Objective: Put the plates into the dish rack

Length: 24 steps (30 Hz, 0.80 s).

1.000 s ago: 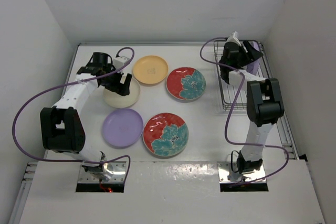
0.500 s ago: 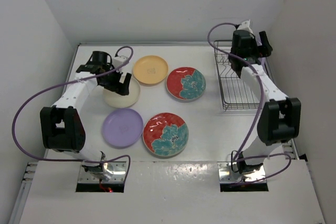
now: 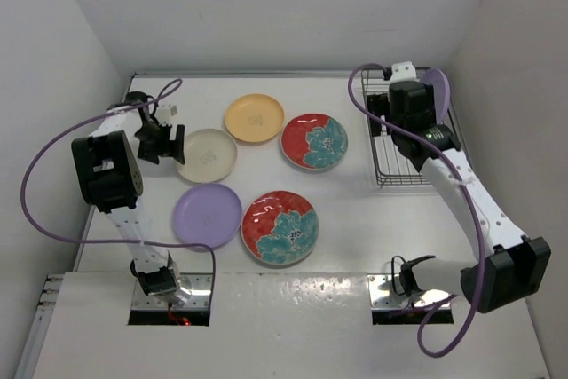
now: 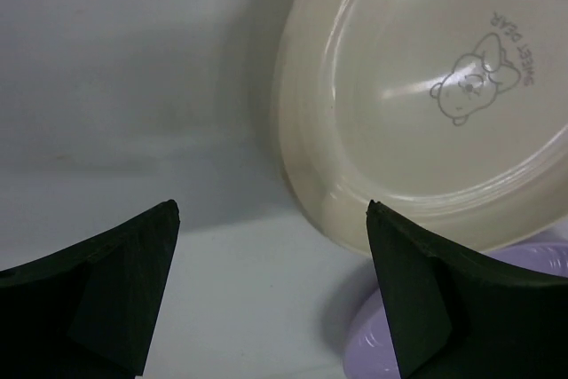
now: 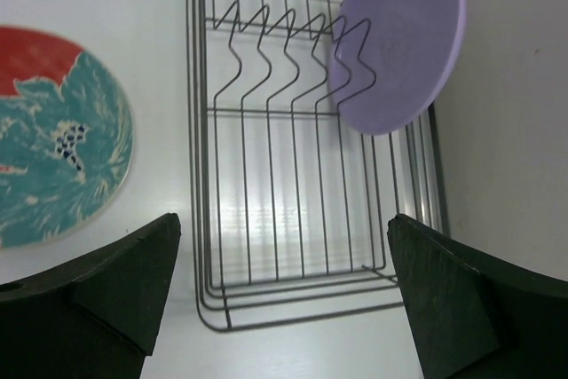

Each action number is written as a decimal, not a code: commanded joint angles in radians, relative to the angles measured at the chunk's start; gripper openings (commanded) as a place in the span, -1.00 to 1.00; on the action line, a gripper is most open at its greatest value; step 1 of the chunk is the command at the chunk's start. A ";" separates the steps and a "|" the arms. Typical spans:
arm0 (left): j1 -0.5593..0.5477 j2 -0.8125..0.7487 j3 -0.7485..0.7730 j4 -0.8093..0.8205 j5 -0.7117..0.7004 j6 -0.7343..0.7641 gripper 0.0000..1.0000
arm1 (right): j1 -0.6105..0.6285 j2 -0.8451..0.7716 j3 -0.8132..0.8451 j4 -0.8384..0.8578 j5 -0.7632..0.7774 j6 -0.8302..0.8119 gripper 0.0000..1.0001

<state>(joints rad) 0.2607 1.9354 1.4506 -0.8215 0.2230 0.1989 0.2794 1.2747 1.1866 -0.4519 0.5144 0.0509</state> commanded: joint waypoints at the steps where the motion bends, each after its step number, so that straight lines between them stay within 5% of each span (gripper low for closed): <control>1: -0.009 0.040 0.040 0.055 0.024 -0.029 0.81 | 0.030 -0.072 -0.027 -0.044 -0.019 0.061 0.96; 6: 0.005 0.018 0.050 0.079 0.065 -0.058 0.81 | 0.064 -0.158 -0.073 -0.091 0.019 0.095 0.96; 9: 0.060 -0.109 0.005 0.006 0.214 0.038 0.81 | 0.075 -0.195 -0.085 -0.119 0.007 0.113 0.96; 11: 0.071 -0.170 -0.007 -0.109 0.341 0.331 0.83 | 0.084 -0.212 -0.105 -0.131 0.006 0.121 0.96; 13: 0.019 -0.222 -0.073 -0.310 0.288 0.617 0.83 | 0.093 -0.222 -0.126 -0.134 0.010 0.141 0.96; 17: -0.009 -0.245 -0.284 -0.220 0.029 0.634 0.83 | 0.119 -0.207 -0.137 -0.122 0.019 0.155 0.96; 24: 0.006 -0.176 -0.321 -0.156 0.123 0.545 0.69 | 0.213 -0.167 -0.076 -0.136 0.073 0.112 0.94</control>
<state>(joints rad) 0.2634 1.7653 1.1252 -1.0000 0.3038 0.7315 0.4572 1.1042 1.0618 -0.6037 0.5434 0.1795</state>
